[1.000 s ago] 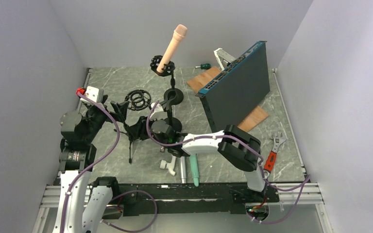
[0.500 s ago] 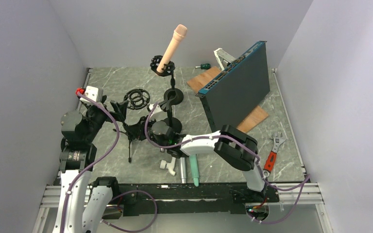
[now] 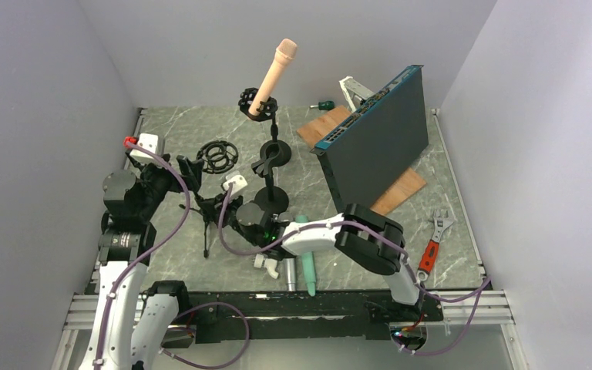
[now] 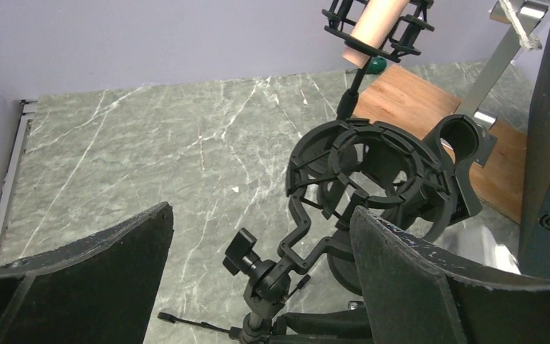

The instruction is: Remove the microphone from the stand

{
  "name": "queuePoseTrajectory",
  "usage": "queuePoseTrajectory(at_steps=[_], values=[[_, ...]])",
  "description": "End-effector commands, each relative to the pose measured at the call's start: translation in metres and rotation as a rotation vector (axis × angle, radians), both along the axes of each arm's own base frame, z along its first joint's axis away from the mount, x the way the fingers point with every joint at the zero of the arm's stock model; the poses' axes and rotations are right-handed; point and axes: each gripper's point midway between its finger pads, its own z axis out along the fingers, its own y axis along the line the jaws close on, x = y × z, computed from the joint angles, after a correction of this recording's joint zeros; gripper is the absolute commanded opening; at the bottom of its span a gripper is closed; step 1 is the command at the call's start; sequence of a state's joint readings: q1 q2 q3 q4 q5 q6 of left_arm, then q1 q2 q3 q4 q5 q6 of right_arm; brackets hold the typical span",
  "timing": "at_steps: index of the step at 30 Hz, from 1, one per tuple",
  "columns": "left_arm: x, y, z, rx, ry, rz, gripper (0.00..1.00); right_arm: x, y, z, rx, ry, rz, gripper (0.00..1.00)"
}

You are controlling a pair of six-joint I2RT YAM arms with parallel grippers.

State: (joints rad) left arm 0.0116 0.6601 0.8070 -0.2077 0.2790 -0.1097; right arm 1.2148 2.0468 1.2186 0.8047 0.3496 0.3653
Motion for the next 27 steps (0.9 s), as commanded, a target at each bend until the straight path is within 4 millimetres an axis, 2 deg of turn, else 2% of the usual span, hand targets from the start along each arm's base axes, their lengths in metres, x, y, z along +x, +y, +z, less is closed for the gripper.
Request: queuePoseTrajectory(at_steps=[1,12,16,20,27], values=[[0.001,0.006,0.005,-0.014,-0.017,0.036,0.96,0.004,-0.007,-0.024,-0.273,-0.238,-0.064,0.00],[0.000,0.016,0.006,-0.013,-0.022,0.080,0.97,0.007,0.000,-0.025,-0.716,-0.719,-0.098,0.00],[0.000,0.018,0.005,-0.014,-0.017,0.091,0.97,0.005,0.002,-0.017,-0.757,-0.800,-0.120,0.00],[0.001,0.018,0.004,-0.017,-0.014,0.091,0.97,0.002,0.004,-0.006,-0.695,-0.752,-0.111,0.00],[0.004,0.020,0.001,-0.026,-0.006,0.101,0.99,-0.018,-0.004,0.027,-0.447,-0.471,-0.062,0.01]])
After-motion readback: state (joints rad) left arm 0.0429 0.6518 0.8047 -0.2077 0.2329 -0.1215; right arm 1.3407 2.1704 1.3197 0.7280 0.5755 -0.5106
